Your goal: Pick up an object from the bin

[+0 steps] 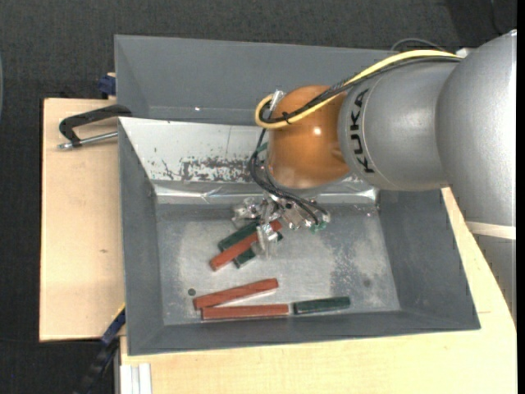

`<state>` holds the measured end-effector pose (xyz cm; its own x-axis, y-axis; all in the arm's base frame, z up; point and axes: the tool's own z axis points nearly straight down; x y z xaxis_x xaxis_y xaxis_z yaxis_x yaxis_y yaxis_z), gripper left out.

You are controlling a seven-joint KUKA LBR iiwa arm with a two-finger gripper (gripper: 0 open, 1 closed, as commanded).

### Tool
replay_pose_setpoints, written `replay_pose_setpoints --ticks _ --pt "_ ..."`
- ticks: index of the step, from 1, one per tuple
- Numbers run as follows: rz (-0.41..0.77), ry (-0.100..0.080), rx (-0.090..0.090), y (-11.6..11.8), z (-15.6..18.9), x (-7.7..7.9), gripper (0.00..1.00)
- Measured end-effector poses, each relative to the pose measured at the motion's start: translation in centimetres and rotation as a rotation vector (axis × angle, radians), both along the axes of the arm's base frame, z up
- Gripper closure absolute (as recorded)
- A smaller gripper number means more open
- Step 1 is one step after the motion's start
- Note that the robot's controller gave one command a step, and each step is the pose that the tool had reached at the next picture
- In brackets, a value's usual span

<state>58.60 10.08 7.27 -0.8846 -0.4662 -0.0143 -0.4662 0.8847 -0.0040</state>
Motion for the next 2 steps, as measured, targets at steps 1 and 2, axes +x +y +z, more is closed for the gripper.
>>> replay_pose_setpoints --ticks 1,2 --pt "-0.001 0.001 0.001 0.06 0.32 0.00 1.00" --pt "0.000 0.006 0.000 0.11 0.97 -0.03 1.00"
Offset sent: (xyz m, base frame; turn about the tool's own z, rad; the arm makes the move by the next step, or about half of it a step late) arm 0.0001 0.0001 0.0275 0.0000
